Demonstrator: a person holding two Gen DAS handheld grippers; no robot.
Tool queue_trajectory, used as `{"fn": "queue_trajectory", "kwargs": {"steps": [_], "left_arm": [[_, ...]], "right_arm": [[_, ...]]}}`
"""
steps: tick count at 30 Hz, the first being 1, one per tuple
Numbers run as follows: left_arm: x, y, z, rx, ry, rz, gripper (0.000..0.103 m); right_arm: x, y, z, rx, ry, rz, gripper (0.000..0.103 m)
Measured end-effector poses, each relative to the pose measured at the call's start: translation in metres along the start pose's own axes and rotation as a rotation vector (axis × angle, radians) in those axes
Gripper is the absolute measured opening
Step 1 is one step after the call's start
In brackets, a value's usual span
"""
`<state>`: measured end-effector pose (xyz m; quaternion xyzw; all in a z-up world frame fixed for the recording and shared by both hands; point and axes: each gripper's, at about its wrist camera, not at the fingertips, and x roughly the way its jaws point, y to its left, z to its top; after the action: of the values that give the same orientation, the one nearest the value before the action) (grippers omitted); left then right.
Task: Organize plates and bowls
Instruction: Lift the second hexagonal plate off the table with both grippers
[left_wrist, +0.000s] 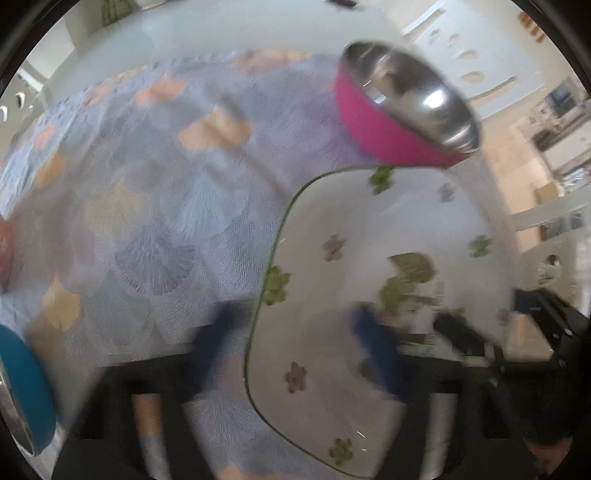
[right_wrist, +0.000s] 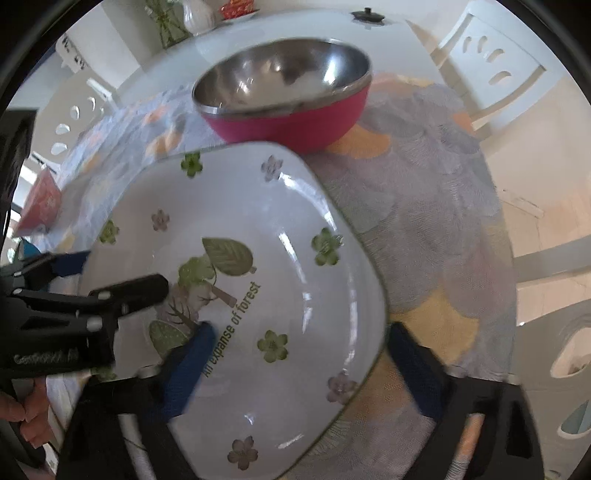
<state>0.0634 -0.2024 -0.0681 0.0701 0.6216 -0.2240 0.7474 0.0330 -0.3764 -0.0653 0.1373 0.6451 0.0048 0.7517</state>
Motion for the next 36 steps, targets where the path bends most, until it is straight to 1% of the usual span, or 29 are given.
{"fn": "queue_trajectory", "kwargs": {"steps": [1, 2, 3, 4, 5, 6, 7, 10, 11, 14, 16, 20, 25, 29, 31, 33, 36], "left_arm": [[-0.001, 0.001, -0.001, 0.004, 0.003, -0.001, 0.042], [-0.002, 0.003, -0.003, 0.003, -0.003, -0.01, 0.041], [-0.003, 0.004, -0.005, 0.003, -0.012, -0.024, 0.04], [-0.005, 0.005, -0.006, 0.003, -0.017, -0.035, 0.04], [-0.007, 0.005, -0.008, 0.001, -0.017, -0.053, 0.04], [-0.009, 0.006, -0.009, -0.002, -0.011, -0.063, 0.04], [-0.009, 0.008, -0.011, -0.007, -0.002, -0.07, 0.04], [-0.012, 0.005, -0.019, -0.002, 0.016, -0.037, 0.04], [-0.014, 0.005, -0.024, 0.002, 0.02, -0.026, 0.04], [-0.02, 0.011, -0.036, -0.037, 0.029, -0.053, 0.04], [-0.025, 0.016, -0.048, -0.056, 0.016, -0.058, 0.04], [-0.041, 0.025, -0.062, -0.068, -0.018, -0.06, 0.04], [-0.068, 0.032, -0.079, -0.077, -0.063, -0.073, 0.04], [-0.094, 0.041, -0.091, -0.082, -0.117, -0.098, 0.04], [-0.103, 0.05, -0.097, -0.09, -0.13, -0.108, 0.04], [-0.108, 0.054, -0.101, -0.09, -0.133, -0.1, 0.04], [-0.117, 0.066, -0.112, -0.097, -0.141, -0.091, 0.04]], "right_arm": [[-0.005, -0.003, 0.0, 0.013, -0.015, 0.033, 0.055], [-0.006, -0.01, 0.001, 0.045, -0.005, 0.073, 0.053], [-0.007, -0.016, 0.0, 0.07, -0.004, 0.117, 0.047], [-0.009, -0.026, -0.001, 0.108, -0.011, 0.175, 0.045], [-0.009, -0.033, -0.003, 0.138, -0.014, 0.212, 0.042], [-0.01, -0.039, -0.006, 0.173, -0.019, 0.258, 0.042], [-0.01, -0.043, -0.008, 0.196, -0.019, 0.279, 0.043], [-0.015, -0.04, -0.01, 0.196, -0.01, 0.263, 0.043], [-0.016, -0.039, -0.01, 0.203, -0.003, 0.27, 0.043], [-0.021, -0.037, -0.012, 0.219, 0.005, 0.297, 0.044], [-0.025, -0.035, -0.012, 0.213, 0.001, 0.308, 0.044], [-0.036, -0.026, -0.018, 0.195, -0.011, 0.325, 0.044], [-0.05, -0.01, -0.026, 0.173, -0.037, 0.372, 0.044], [-0.06, 0.006, -0.033, 0.139, -0.056, 0.388, 0.044], [-0.066, 0.013, -0.038, 0.132, -0.064, 0.4, 0.044], [-0.07, 0.022, -0.042, 0.132, -0.065, 0.408, 0.044], [-0.077, 0.04, -0.047, 0.114, -0.066, 0.397, 0.044]]}}
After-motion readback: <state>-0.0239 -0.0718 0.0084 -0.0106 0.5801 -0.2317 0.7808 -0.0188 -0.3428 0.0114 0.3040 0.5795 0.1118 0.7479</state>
